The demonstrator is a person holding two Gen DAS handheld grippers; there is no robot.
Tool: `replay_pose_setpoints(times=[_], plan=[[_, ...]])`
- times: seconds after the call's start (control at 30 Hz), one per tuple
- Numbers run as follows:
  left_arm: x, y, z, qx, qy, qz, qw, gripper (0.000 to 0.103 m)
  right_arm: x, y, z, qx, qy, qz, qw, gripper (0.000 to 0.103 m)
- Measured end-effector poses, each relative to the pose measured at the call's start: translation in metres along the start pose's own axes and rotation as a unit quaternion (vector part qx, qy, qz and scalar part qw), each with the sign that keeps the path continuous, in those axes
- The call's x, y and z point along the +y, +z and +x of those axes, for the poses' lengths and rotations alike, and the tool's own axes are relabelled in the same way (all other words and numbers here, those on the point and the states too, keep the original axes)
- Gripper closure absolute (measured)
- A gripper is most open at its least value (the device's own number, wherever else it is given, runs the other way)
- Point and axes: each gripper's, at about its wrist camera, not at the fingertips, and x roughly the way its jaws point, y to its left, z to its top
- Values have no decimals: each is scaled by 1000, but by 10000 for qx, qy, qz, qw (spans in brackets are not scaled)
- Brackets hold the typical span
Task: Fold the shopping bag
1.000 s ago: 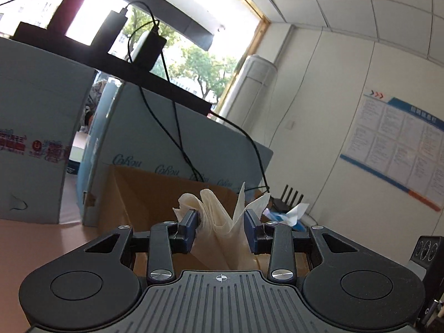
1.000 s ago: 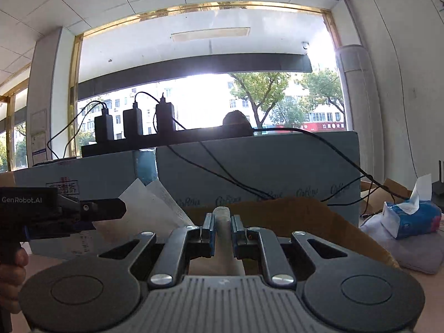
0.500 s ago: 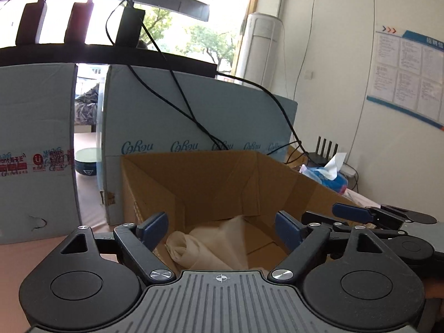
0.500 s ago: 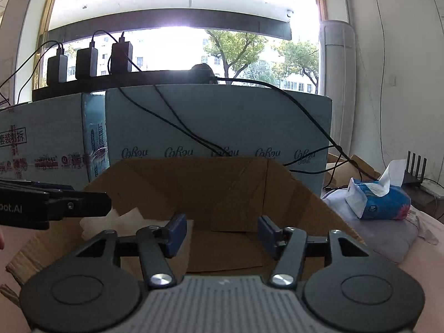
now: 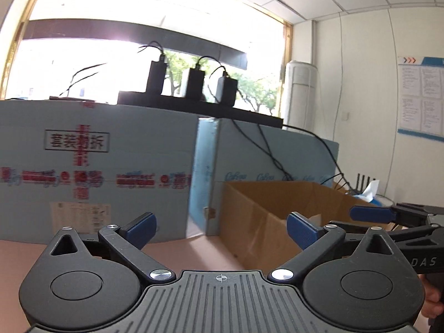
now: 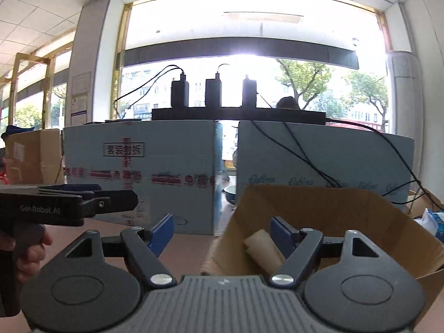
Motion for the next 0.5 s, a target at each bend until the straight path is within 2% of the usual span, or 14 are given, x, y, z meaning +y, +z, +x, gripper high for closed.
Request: replay_pose_setpoints(times=[0.2, 0.23, 0.4, 0.5], plan=[[51, -37, -32, 430, 823, -62, 9957, 1, 70, -20, 37, 490, 784, -264, 9954, 22], [62, -45, -35, 523, 967, -155, 9938, 1, 82, -28, 49, 681, 885, -276, 9934, 22], [101, -69, -43, 892, 1522, -466, 9832, 1, 110, -56, 91, 1361, 940, -342, 9856, 22], [117, -78, -44, 1044, 1685, -628, 9781, 1, 114, -72, 115, 1703, 835, -313, 9814, 22]])
